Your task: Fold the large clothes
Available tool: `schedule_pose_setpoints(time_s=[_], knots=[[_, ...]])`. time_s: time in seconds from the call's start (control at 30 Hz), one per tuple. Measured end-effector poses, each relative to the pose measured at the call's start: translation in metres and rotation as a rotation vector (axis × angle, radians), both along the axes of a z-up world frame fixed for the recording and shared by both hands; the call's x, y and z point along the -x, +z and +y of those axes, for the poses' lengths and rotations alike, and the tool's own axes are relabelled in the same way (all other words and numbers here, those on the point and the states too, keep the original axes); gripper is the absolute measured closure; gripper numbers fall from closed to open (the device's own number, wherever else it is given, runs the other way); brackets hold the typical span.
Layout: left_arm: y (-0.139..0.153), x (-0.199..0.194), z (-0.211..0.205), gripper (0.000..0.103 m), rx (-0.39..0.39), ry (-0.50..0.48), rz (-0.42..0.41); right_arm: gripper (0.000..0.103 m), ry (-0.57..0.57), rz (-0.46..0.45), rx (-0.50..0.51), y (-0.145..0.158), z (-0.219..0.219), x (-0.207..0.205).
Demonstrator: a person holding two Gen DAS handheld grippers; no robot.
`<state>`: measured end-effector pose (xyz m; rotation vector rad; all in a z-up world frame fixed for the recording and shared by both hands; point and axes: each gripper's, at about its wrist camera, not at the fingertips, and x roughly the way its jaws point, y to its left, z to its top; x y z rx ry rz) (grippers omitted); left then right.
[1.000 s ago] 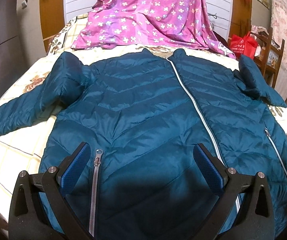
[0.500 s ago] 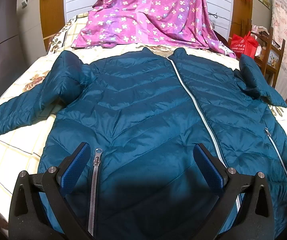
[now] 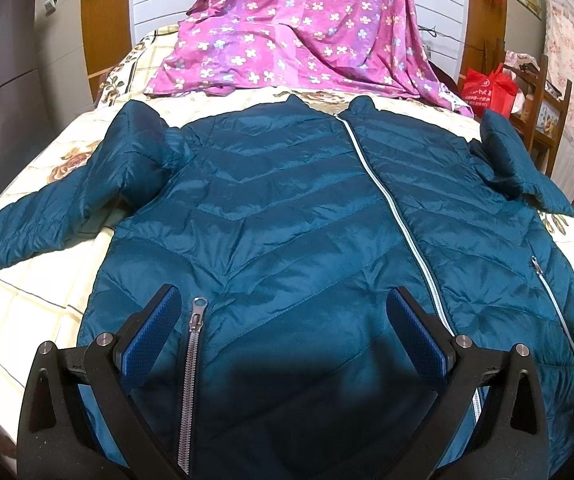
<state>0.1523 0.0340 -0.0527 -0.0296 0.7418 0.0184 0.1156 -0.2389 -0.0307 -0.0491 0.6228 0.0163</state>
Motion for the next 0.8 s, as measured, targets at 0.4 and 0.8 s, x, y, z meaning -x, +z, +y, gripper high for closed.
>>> schedule_pose_setpoints(time_s=[0.4, 0.8], knots=[[-0.0007, -0.0005, 0.0029, 0.000, 0.003, 0.001, -0.004, 0.000, 0.018, -0.021, 0.008, 0.0064, 0.0059, 0.0020], [0.0000, -0.0005, 0.0036, 0.000, 0.004, 0.003, -0.003, 0.000, 0.016, -0.021, 0.009, 0.0054, 0.0059, 0.0031]])
